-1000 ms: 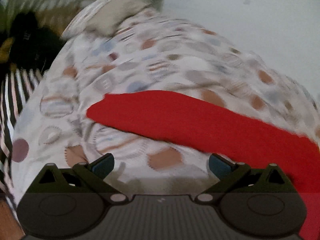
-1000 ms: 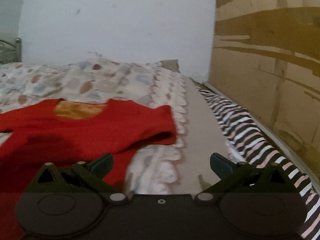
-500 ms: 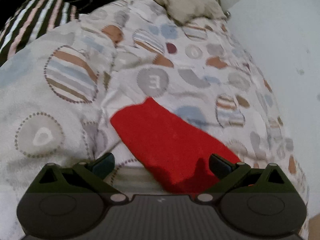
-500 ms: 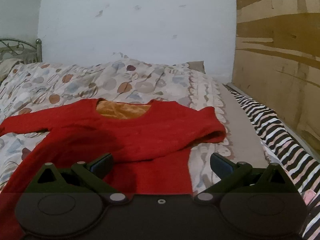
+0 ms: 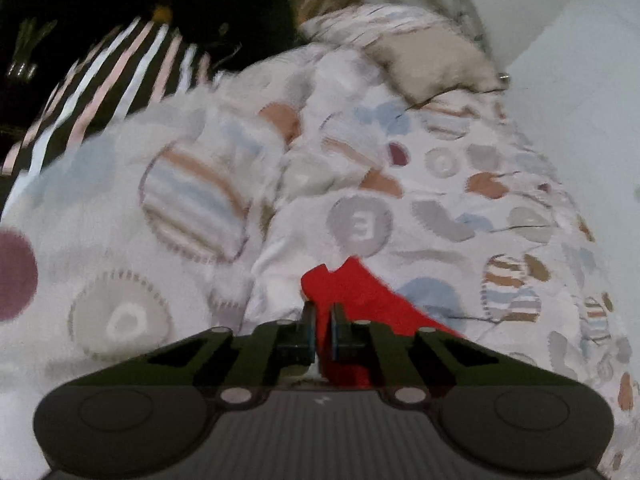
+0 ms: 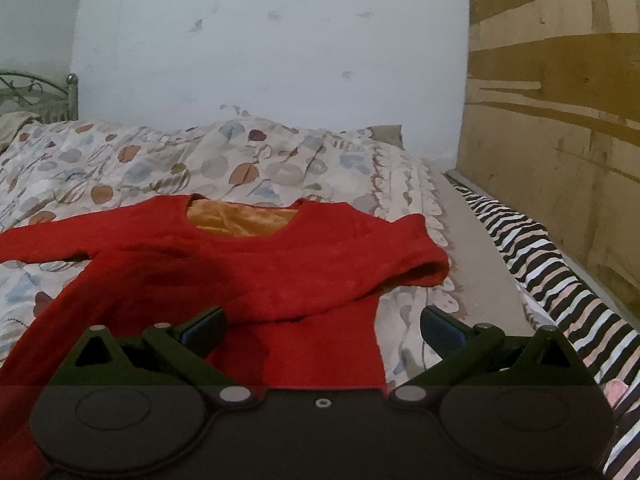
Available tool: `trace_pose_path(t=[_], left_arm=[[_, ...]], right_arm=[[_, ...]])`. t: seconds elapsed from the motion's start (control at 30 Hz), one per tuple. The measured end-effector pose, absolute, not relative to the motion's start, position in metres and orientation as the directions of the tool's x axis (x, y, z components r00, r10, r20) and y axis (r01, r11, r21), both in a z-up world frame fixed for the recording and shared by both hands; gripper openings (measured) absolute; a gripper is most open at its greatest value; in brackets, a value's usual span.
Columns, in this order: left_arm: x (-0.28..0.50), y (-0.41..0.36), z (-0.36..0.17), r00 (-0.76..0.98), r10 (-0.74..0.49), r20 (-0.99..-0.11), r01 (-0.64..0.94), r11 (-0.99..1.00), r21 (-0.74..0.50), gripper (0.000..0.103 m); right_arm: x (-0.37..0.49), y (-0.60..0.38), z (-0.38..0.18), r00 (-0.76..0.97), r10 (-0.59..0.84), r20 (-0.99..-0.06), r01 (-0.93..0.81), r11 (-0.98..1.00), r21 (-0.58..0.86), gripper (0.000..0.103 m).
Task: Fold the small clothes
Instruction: 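Grasp the other sleeve cuff with the left tool and lift it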
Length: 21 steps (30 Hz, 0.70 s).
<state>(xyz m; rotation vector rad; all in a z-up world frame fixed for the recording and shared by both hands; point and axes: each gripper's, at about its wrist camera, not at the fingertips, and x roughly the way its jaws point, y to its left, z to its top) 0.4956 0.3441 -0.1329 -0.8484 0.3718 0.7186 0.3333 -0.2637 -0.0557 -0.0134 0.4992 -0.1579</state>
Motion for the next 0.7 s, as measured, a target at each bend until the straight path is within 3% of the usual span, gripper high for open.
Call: trace_pose_path(t=[0.17, 0.33, 0.5, 0.7], left_arm=[[0.491, 0.321, -0.101, 0.78, 0.476, -0.407, -0.626, 0.621, -0.472, 0.005], [0.488, 0.286, -0.051, 0.876, 0.428, -0.221, -0.482, 0.767, -0.424, 0.004], [0.49, 0.226, 0.007, 0.957, 0.291, -0.02, -0.281, 0.903, -0.323, 0.004], [0.484, 0.139, 0.055, 0.99, 0.04, 0.136, -0.007, 0.972, -0.234, 0.004]], right_arm=[[0.33, -0.267, -0.054, 0.873, -0.175, -0.456, 0.173, 0.984, -0.047, 0.102], [0.323, -0.268, -0.052, 0.88, -0.182, -0.439, 0.18, 0.983, -0.046, 0.102], [0.316, -0.272, -0.05, 0.888, -0.184, -0.421, 0.192, 0.981, -0.024, 0.102], [0.31, -0.282, -0.051, 0.89, -0.194, -0.412, 0.218, 0.976, 0.011, 0.102]])
